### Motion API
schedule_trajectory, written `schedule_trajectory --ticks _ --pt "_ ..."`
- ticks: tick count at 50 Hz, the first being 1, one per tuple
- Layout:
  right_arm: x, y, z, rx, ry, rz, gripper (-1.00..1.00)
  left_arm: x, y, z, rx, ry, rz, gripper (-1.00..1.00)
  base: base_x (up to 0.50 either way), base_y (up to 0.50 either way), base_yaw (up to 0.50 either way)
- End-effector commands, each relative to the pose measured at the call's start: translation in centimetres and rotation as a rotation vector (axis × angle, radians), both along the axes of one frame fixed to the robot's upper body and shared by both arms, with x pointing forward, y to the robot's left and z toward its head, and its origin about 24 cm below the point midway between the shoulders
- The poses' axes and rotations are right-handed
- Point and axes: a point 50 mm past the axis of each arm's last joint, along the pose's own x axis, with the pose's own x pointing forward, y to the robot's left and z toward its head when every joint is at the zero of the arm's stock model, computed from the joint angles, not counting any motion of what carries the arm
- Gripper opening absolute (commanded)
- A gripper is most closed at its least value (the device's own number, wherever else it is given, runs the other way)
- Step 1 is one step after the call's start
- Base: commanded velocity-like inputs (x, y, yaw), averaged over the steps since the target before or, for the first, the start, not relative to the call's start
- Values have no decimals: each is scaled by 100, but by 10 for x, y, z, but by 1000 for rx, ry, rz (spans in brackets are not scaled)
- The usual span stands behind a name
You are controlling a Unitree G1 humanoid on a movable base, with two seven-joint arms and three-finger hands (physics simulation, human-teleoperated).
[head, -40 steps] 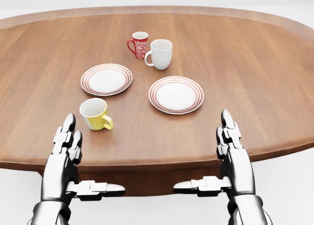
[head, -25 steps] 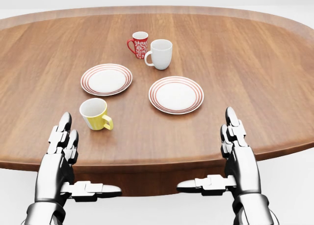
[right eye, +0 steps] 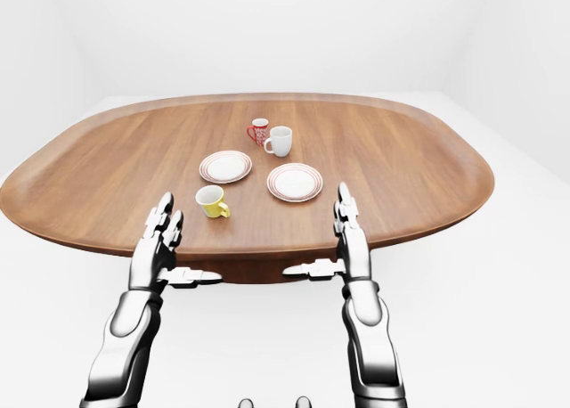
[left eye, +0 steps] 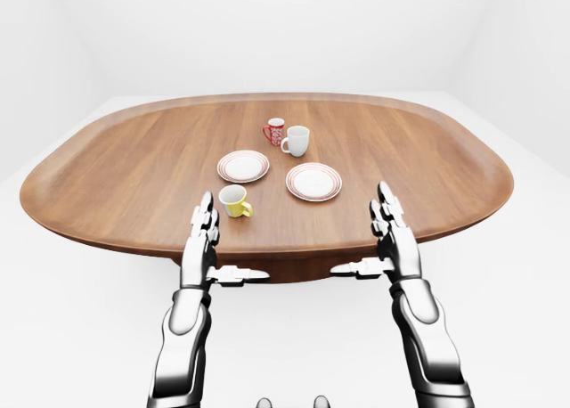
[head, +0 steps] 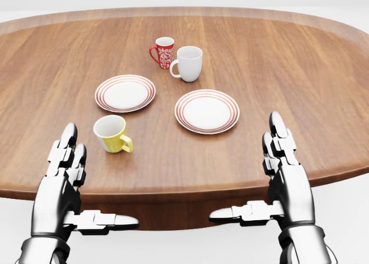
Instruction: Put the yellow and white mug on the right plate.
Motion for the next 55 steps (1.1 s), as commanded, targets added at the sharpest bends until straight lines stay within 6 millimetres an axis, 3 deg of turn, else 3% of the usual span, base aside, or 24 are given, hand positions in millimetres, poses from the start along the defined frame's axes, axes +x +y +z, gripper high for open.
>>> schedule_trajectory --ticks 1,15,37,44,55 --pt "-1 0 3 3 -13 7 100 -1 0 3 2 -13 -4 100 0 0 0" --pt "0 0 -1 -15 7 4 100 -1 -1 1 5 -3 -8 100 0 0 0" --pt "-1 4 -3 -15 15 38 100 -1 -2 -1 8 4 -12 100 0 0 49" --pt "-7 8 6 46 -28 100 100 -2 -2 -1 8 3 -14 100 0 0 0" --pt "-10 9 10 42 -46 112 100 -2 -2 -2 8 10 -15 100 45 13 0"
